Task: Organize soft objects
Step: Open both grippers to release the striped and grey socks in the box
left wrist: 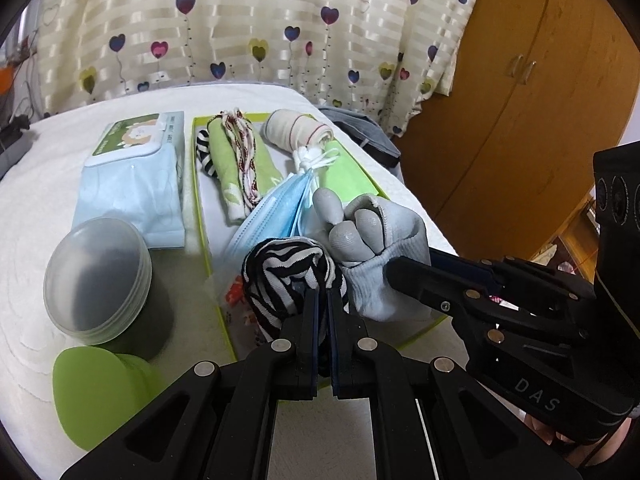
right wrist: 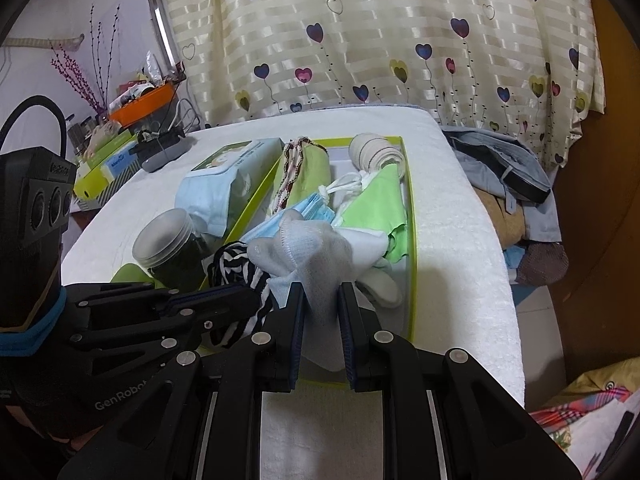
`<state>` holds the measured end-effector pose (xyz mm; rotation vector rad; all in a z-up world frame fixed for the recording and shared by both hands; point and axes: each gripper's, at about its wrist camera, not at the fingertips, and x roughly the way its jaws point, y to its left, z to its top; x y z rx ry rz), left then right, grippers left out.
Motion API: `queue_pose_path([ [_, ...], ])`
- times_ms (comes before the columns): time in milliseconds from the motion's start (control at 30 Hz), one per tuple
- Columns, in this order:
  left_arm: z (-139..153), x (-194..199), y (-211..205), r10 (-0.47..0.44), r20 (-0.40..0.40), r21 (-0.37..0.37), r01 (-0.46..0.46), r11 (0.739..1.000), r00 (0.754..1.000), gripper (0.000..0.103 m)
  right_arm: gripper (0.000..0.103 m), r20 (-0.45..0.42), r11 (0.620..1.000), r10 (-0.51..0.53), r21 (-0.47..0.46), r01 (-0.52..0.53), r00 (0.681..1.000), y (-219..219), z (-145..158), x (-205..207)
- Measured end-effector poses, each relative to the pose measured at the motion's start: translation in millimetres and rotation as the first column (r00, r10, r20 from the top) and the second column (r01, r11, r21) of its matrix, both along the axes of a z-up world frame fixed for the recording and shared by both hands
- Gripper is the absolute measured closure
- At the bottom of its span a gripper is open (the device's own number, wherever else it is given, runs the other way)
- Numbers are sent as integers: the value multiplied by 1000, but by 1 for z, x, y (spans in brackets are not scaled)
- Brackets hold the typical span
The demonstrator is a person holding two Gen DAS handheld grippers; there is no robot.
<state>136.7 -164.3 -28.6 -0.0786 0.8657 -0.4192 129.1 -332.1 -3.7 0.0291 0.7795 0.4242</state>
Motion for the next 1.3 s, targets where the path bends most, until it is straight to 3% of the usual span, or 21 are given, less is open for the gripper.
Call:
queue_pose_path([
  [267,4,-7,1,-3,6,-4,3,1000,1000,96,79,-2,1000,7,-22,-7,1000,2,0,-10],
  [433,11,-17,5,-1,28,0,1,1000,1000,92,65,20,999,11,-42,-10,1000,5,6,-20],
  [667,19,-30,10,8,50,-6,-8,1000,999,86,65,45,999,10,-41,-8,999,7,14,-33],
  [1300,40,-61,25,48,113,-6,-48,999,992,82,64,102,999,-12,-34,16,995,10,33,-65],
])
